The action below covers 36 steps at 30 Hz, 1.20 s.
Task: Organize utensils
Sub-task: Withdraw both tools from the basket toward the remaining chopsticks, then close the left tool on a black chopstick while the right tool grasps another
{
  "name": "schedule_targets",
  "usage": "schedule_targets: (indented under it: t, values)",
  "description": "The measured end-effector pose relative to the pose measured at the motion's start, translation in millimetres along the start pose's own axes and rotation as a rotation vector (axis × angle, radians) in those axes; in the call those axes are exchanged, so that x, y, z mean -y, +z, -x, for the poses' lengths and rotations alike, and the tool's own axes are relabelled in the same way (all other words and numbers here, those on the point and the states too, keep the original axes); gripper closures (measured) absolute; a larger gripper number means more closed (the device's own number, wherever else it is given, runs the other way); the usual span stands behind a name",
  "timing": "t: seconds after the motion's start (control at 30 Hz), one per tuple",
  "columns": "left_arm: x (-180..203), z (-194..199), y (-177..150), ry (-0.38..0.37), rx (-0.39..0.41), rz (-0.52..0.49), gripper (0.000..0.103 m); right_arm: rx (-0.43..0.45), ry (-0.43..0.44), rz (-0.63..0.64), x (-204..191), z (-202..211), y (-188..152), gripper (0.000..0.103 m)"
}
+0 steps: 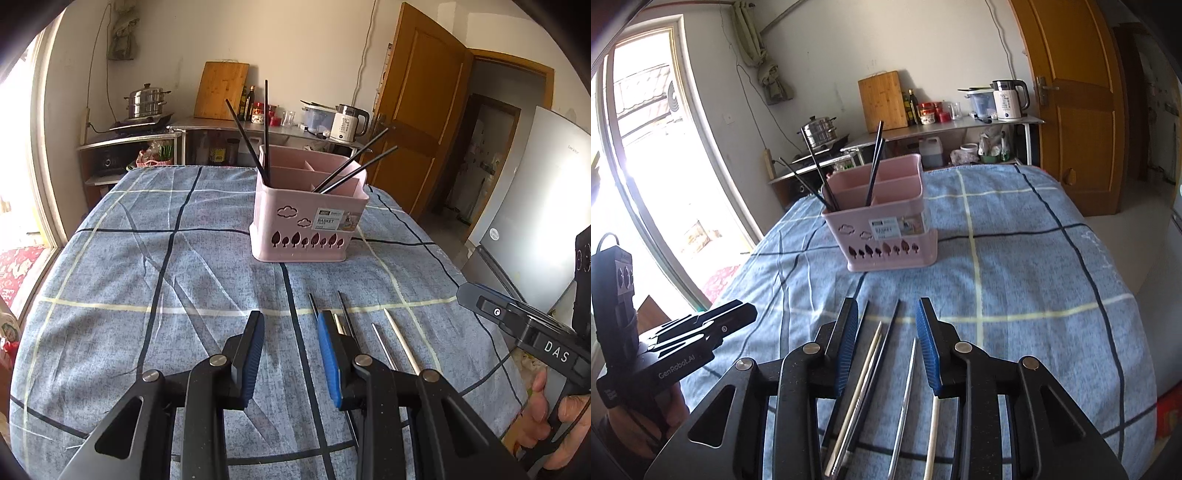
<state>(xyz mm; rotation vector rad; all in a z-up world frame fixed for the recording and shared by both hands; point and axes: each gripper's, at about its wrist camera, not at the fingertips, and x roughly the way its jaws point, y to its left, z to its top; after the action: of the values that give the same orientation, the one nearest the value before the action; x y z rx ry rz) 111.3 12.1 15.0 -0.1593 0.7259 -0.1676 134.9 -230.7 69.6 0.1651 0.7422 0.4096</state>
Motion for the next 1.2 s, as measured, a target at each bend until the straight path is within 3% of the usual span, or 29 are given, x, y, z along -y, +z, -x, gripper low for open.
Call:
schedule_targets:
  t: [0.5,0.83,1.2]
  values:
    - [8.1,-67.2,-4.7,-0.054,-0.131,0.028,0.074,-0.062,-0.017,-0.016,8.4,-15.2,-13.6,0.069]
    - [15.7,-122.7,-1.8,-0.036,-0.221,0.015,0.074,-0.1,-0.015,-0.035,17.5,-33.0,-15.7,0.07]
    - [25.5,-147.7,3.0,-0.01,-0.243,-0.046,0.095,-0.134,-0.024,-0.051,24.5,-51.9,-14.7,0.07]
